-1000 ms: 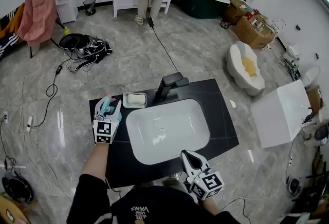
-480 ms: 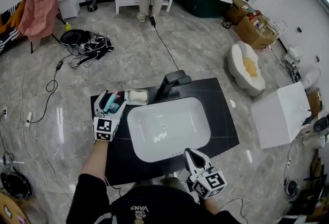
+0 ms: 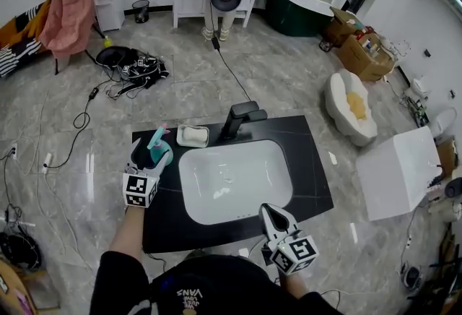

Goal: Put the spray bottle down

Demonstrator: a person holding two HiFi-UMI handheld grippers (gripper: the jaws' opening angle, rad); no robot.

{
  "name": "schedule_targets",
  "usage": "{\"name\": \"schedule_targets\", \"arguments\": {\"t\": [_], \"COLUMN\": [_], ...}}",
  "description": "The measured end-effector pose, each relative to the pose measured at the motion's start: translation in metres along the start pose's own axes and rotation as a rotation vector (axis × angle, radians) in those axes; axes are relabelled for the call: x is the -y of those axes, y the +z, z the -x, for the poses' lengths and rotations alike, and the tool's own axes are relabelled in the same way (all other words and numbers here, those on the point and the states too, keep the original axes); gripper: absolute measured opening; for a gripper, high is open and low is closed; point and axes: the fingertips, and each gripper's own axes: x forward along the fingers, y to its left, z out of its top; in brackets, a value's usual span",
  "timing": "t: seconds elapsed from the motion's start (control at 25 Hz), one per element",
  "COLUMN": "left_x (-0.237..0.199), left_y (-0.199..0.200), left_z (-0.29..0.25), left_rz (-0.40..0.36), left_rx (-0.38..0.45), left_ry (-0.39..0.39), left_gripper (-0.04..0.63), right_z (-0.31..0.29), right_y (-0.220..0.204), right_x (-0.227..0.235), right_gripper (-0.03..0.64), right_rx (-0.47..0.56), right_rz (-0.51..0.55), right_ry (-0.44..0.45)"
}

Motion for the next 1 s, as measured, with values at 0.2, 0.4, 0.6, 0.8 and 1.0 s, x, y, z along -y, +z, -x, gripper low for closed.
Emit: {"name": "schedule_targets", "arguments": {"t": [0.2, 0.4, 0.6, 0.8, 1.0], "left_x": [0.012, 0.043, 0.09, 0.135, 0.182], "left_y": [-0.001, 0.0, 0.018, 0.043, 0.061], "left_z": [0.043, 0.085, 0.123, 0.157, 0.186], "left_rz": [0.021, 0.02, 0.036, 0.065, 0.084], "left_rx": [-0.024, -0.042, -0.029, 0.012, 0.024], "left_ry": [0.071, 0.108, 0.12, 0.123, 0.088], "left_gripper": [0.37, 0.368, 0.367, 0.239, 0.116], "right_z": [0.013, 0.025, 0.041, 0.057, 0.07], "right_y": [-0.008, -0.015, -0.019, -0.026, -0.029], "right_x": [0.006, 0.015, 0.023, 0.024, 0.017], "right_gripper": [0.003, 0.003, 0.003, 0.003, 0.003], "right_rx": [-0.005, -0.008, -0.003, -0.004, -0.004], "right_rz": [0.0, 0.016, 0.025, 0.031, 0.042], "right_ry": [0.064, 0.136, 0.222, 0.287, 0.344]}}
